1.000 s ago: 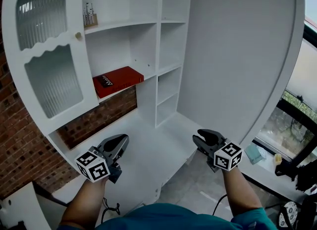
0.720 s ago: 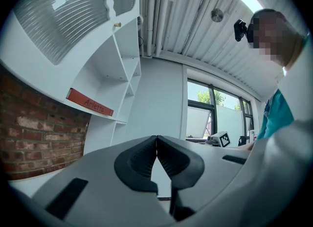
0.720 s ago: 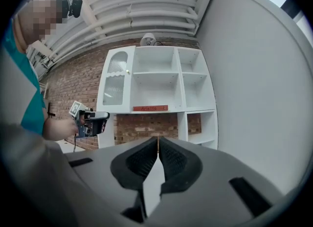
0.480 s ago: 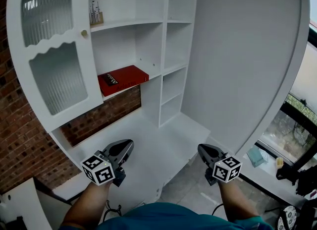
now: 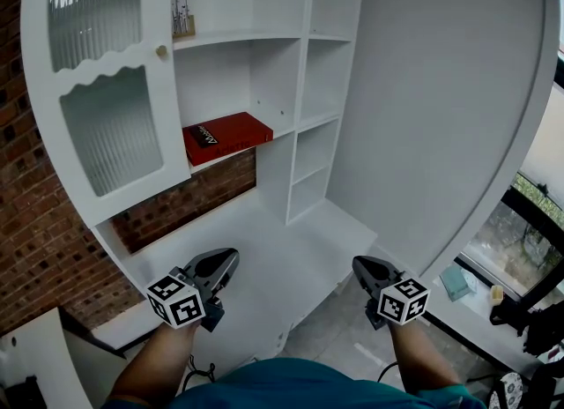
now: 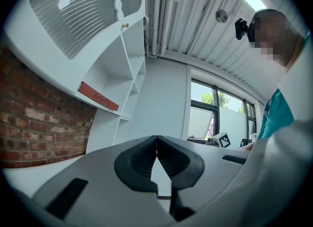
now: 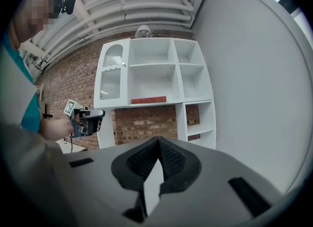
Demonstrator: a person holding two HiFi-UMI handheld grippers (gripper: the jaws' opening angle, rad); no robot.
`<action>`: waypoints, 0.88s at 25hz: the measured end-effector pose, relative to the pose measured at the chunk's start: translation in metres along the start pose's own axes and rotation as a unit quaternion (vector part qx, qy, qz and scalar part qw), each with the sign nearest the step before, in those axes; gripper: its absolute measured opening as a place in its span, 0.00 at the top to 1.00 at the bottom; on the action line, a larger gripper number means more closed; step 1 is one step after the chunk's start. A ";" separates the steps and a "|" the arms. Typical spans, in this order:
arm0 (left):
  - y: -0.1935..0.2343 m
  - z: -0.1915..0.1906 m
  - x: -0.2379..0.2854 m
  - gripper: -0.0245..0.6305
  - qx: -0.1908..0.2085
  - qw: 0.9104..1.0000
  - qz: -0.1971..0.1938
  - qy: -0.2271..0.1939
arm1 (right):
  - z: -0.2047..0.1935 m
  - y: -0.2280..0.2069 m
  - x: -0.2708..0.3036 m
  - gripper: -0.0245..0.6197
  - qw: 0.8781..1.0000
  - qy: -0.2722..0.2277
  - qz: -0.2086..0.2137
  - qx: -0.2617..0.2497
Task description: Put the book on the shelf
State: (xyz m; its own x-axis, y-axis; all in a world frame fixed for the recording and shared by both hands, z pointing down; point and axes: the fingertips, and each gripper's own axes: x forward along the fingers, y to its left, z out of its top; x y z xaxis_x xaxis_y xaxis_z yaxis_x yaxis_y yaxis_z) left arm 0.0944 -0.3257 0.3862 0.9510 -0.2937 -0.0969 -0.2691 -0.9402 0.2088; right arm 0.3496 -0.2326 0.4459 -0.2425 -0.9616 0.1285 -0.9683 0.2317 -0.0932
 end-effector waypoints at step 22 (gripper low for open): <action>0.004 0.006 -0.004 0.94 0.002 1.000 0.002 -0.007 | 0.007 0.004 0.006 0.93 1.000 0.000 0.003 -0.018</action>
State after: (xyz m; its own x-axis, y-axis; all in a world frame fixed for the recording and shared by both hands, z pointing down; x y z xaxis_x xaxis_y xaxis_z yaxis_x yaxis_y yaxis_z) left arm 0.0888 -0.3295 0.3815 0.9477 -0.3000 -0.1093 -0.2736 -0.9395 0.2062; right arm 0.3449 -0.2381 0.4397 -0.2485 -0.9601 0.1281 -0.9683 0.2429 -0.0582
